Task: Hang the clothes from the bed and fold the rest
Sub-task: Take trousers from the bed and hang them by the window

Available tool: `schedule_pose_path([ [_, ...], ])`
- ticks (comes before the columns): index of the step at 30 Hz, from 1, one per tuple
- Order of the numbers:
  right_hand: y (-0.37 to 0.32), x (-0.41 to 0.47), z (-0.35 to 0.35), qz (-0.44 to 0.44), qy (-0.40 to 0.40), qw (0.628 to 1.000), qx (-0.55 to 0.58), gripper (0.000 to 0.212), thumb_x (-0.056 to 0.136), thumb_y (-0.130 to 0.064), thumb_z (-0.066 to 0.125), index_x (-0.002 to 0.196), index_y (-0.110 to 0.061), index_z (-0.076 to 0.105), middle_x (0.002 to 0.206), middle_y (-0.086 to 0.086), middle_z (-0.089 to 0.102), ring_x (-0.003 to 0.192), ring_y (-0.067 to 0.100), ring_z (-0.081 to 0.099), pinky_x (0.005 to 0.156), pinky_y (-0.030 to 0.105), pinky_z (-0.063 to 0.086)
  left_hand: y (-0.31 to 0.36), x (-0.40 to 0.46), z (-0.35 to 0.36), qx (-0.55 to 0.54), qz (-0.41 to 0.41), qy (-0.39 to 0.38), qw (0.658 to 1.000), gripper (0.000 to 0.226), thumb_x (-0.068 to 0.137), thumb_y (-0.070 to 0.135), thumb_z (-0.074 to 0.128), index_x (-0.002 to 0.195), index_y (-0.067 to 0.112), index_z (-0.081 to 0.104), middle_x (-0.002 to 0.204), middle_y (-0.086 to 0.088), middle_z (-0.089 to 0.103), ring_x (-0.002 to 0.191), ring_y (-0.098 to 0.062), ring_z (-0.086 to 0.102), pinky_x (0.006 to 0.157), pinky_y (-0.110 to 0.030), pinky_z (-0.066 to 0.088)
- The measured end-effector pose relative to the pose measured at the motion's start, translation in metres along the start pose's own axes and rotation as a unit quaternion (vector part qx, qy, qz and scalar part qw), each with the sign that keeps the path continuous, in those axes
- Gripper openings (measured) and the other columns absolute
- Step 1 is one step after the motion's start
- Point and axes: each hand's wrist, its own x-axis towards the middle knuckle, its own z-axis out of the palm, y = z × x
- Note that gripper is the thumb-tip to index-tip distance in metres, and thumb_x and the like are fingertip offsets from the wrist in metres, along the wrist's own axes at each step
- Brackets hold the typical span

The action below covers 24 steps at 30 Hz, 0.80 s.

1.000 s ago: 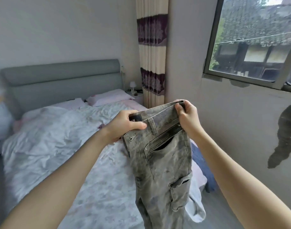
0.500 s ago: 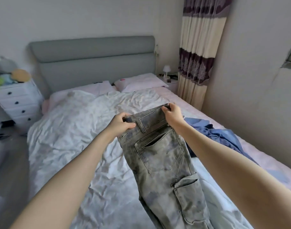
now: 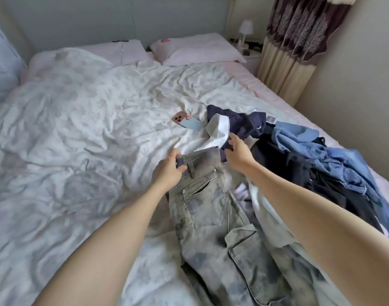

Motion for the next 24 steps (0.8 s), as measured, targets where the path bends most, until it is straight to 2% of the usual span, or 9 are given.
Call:
schedule_pose_path([
  [2,0.027,-0.006,0.023,-0.016,-0.029,0.999,-0.037,0.058,0.092,-0.009,0.043,0.147,-0.014,0.024,0.146,0.012,0.035,0.133,0.029,0.034,0.107,0.043,0.032,-0.013,0.010,0.021,0.063,-0.018,0.015,0.998,0.052,0.091,0.028,0.055,0.137,0.022,0.030,0.133,-0.011,0.047,0.118,-0.032,0.046,0.095,-0.044,0.038],
  [5,0.060,-0.034,0.053,-0.046,-0.072,0.993,-0.078,0.055,0.093,-0.011,0.040,0.146,-0.014,0.027,0.148,0.010,0.033,0.134,0.028,0.032,0.108,0.041,0.030,-0.029,0.010,0.036,0.164,-0.024,0.006,0.986,0.063,0.092,0.036,0.050,0.144,0.027,0.017,0.149,-0.009,0.023,0.137,-0.031,0.020,0.109,-0.058,0.016],
  [8,0.105,-0.081,0.086,-0.057,-0.080,0.989,-0.113,0.052,0.094,-0.013,0.039,0.145,-0.016,0.030,0.149,0.007,0.032,0.137,0.025,0.028,0.110,0.041,0.027,-0.043,-0.020,0.081,0.254,0.066,-0.026,0.965,0.061,0.094,0.040,0.042,0.146,0.026,0.015,0.156,-0.006,0.008,0.143,-0.028,0.003,0.110,-0.060,0.002],
  [13,0.170,-0.187,0.117,-0.034,-0.097,0.963,-0.251,0.056,0.097,-0.032,0.032,0.149,-0.026,0.014,0.158,0.000,0.005,0.145,0.020,-0.001,0.112,0.054,0.007,-0.062,-0.112,0.159,0.305,0.180,-0.139,0.925,0.061,0.096,0.048,0.026,0.149,0.028,0.005,0.158,-0.006,-0.004,0.144,-0.025,-0.010,0.111,-0.052,-0.013],
  [15,0.180,-0.236,0.120,-0.009,-0.110,0.958,-0.263,0.055,0.095,-0.033,0.035,0.148,-0.026,0.021,0.157,0.004,0.010,0.145,0.026,0.005,0.110,0.060,0.008,-0.070,-0.150,0.181,0.326,0.181,-0.167,0.913,0.061,0.096,0.049,0.022,0.149,0.028,0.003,0.158,-0.008,-0.006,0.144,-0.027,-0.010,0.109,-0.049,-0.019],
  [18,0.181,-0.304,0.122,-0.006,-0.112,0.952,-0.286,0.050,0.086,-0.038,0.037,0.131,-0.023,0.054,0.142,0.009,0.045,0.132,0.031,0.041,0.096,0.064,0.033,-0.082,-0.190,0.197,0.355,0.173,-0.174,0.902,0.062,0.095,0.052,0.016,0.148,0.028,-0.003,0.157,-0.010,-0.010,0.143,-0.030,-0.012,0.105,-0.049,-0.025],
  [20,0.185,-0.344,0.126,0.007,-0.110,0.953,-0.283,0.052,0.082,-0.042,0.042,0.127,-0.021,0.059,0.136,0.008,0.052,0.129,0.028,0.043,0.091,0.062,0.037,-0.085,-0.204,0.198,0.376,0.185,-0.167,0.892,0.061,0.095,0.051,0.013,0.148,0.027,-0.001,0.157,-0.009,-0.005,0.144,-0.031,-0.008,0.108,-0.052,-0.020],
  [22,0.194,-0.381,0.128,0.011,-0.101,0.955,-0.278,0.059,0.074,-0.046,0.060,0.127,-0.020,0.058,0.135,0.008,0.053,0.127,0.030,0.047,0.088,0.062,0.040,-0.084,-0.215,0.196,0.378,0.199,-0.153,0.891,0.059,0.095,0.050,0.012,0.149,0.027,0.005,0.157,-0.009,0.002,0.144,-0.031,-0.002,0.111,-0.054,-0.011],
  [24,0.200,-0.409,0.126,0.033,-0.147,0.949,-0.276,0.074,0.060,-0.048,0.076,0.127,-0.021,0.059,0.135,0.009,0.053,0.122,0.034,0.051,0.084,0.061,0.043,-0.085,-0.224,0.195,0.377,0.209,-0.177,0.885,0.058,0.096,0.052,0.013,0.149,0.031,0.000,0.158,-0.007,-0.005,0.144,-0.029,-0.008,0.111,-0.052,-0.012],
])
